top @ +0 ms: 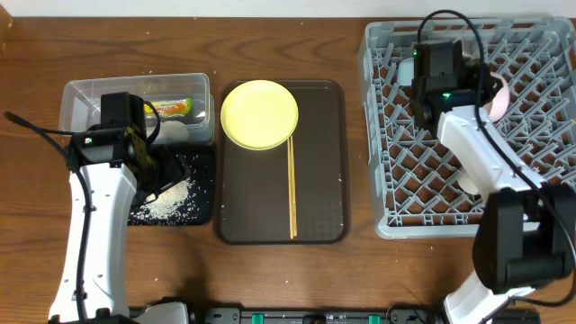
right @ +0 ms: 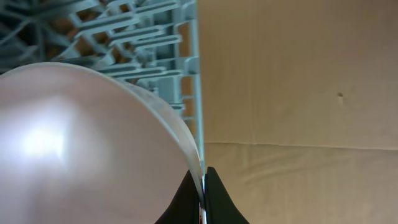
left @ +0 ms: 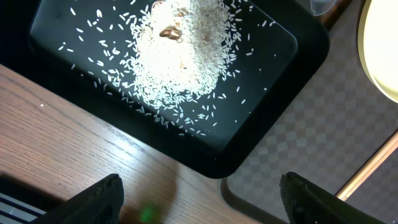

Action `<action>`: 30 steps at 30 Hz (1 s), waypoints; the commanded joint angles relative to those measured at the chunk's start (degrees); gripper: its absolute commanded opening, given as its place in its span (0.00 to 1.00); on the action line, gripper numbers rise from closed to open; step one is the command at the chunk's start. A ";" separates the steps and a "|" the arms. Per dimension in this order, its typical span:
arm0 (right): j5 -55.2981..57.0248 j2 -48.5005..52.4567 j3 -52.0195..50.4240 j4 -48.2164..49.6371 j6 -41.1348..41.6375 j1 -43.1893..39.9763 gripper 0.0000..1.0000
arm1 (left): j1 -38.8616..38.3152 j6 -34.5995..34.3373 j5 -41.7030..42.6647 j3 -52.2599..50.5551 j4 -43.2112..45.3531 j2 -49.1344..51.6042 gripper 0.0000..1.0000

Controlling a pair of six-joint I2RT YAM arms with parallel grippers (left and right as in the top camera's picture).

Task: Sort waste into correct bins and load items into the dishwasher rack
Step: 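Place the white bowl tilted in the rack and open the right gripper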

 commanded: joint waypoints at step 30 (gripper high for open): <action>-24.96 -2.67 0.24 -17.57 29.90 9.55 0.38 | 0.24 -0.52 -1.07 -0.24 -0.22 -0.20 0.83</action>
